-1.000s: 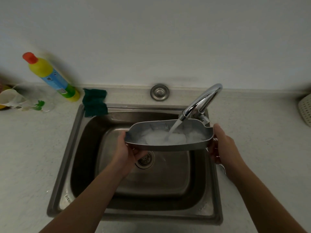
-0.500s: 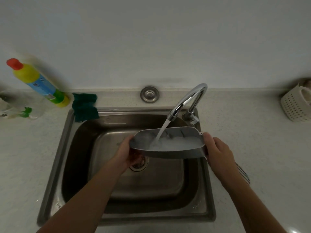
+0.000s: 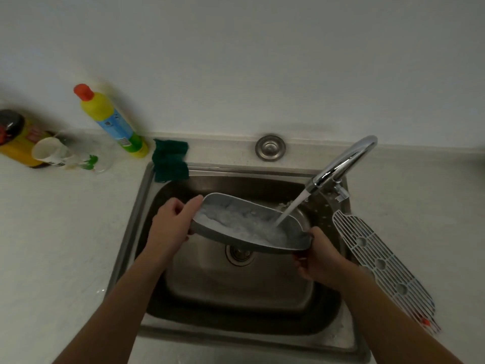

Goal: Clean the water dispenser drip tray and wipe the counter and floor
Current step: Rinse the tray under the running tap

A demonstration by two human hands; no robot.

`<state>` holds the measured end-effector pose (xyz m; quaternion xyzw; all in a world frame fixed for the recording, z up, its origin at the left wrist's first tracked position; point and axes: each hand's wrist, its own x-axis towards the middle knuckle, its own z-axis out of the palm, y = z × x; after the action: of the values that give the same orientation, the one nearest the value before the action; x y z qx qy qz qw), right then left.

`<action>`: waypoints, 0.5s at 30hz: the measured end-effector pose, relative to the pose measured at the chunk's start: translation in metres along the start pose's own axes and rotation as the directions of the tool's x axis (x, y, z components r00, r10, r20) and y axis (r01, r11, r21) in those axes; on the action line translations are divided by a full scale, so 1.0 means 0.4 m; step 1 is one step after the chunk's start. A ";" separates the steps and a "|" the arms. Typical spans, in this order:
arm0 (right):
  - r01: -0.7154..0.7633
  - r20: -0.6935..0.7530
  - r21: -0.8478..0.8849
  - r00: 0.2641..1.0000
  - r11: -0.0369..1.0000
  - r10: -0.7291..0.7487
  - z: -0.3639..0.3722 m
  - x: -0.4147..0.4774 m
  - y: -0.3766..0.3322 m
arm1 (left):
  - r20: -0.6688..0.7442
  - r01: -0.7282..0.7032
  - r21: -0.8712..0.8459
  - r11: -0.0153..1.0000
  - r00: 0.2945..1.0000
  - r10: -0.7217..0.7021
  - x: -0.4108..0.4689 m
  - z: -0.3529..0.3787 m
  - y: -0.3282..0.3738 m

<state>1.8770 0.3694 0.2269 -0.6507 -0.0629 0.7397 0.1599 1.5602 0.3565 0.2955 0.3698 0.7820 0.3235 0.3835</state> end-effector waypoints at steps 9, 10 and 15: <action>0.278 -0.073 0.095 0.960 0.956 -0.272 0.060 -0.001 -0.044 | -0.021 -0.041 -0.316 0.948 0.999 0.036 -0.038 0.030 -0.068; 0.315 -0.102 0.049 0.946 0.948 -0.309 0.059 -0.014 -0.051 | -0.005 0.002 -0.364 0.931 1.000 -0.005 -0.036 0.046 -0.083; 0.566 -0.130 -0.345 0.761 0.749 -0.635 0.044 -0.093 -0.069 | 0.149 0.314 -0.543 0.779 0.949 -0.278 -0.025 0.152 -0.149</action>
<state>1.8679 0.3853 0.2730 -0.6950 -0.3563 0.5467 0.3019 1.5958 0.3311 0.2218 0.1232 0.6888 0.4627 0.5443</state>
